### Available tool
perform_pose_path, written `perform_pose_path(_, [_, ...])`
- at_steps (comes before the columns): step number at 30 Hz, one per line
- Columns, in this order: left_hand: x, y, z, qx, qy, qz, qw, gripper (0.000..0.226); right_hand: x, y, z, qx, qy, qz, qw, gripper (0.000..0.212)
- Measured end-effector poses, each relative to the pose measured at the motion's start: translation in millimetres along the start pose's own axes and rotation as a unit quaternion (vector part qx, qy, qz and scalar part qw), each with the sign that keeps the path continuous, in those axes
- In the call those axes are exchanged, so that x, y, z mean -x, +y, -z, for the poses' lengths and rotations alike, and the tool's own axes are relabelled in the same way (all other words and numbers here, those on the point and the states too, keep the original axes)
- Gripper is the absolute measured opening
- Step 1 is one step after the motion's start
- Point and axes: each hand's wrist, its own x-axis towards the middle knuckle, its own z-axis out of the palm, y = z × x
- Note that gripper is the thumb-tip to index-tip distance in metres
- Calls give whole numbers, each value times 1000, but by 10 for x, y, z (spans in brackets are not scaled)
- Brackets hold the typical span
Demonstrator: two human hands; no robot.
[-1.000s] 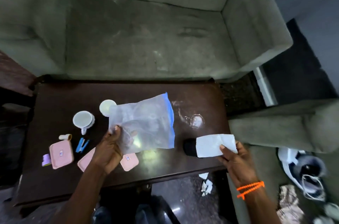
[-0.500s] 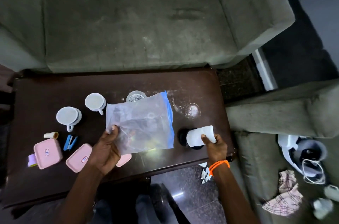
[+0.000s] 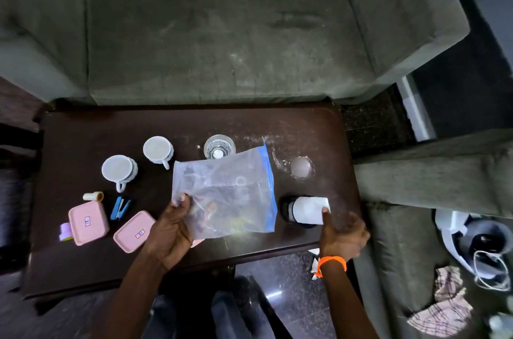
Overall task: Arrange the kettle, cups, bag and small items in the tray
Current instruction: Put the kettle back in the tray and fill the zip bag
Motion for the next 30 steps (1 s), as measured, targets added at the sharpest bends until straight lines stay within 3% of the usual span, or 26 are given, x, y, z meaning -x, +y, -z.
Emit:
perform_pose_path(2, [20,-3,24,5,2,2,1000,24,79,-50,100,-27,44,40,998,54])
perform_pose_path(4, [66,-2,17,4,-1,1,1000,22,280,-163,217,-81,37,115,989,40])
perform_pose_path(6, [108,-11,-10,5,-3,-12,1000,22,608,-317,295,-181,-69,141,971,19])
perform_pose_path(7, [135,-13,-34,17,-4,-18,1000,23,813,-401,313,-231,-166,101,953,10])
perform_pose_path(8, [165,-10,-53,30,-8,-24,999,22,1039,-485,318,-266,-281,46,921,7])
perform_pose_path(10, [237,-4,-81,45,-17,-42,998,17,1459,-648,286,-303,-483,-22,821,22])
perform_pose_path(12, [342,35,-74,24,-17,-71,997,16,1768,-855,200,-362,-570,-51,736,40])
perform_pose_path(13, [398,68,-49,3,-15,-84,996,20,1888,-969,151,-391,-581,-65,711,47])
perform_pose_path(17, [657,252,206,-75,-15,-128,989,47,2113,-1392,-78,-407,-547,-125,721,33])
perform_pose_path(20, [880,578,512,-12,-3,-127,992,38,2150,-1600,-165,-362,-597,-64,713,24])
perform_pose_path(23, [1012,1098,716,32,33,-73,996,64,2242,-1727,-207,-281,-664,16,692,23])
perform_pose_path(24, [1034,1255,736,-19,51,-73,996,63,2288,-1764,-222,-250,-686,42,683,23])
perform_pose_path(27, [1048,1570,673,-153,62,-125,978,24,2440,-1911,-250,-201,-722,102,654,25])
perform_pose_path(30, [1079,1820,695,-177,123,-233,948,9,2654,-2035,-314,-207,-697,106,678,41])
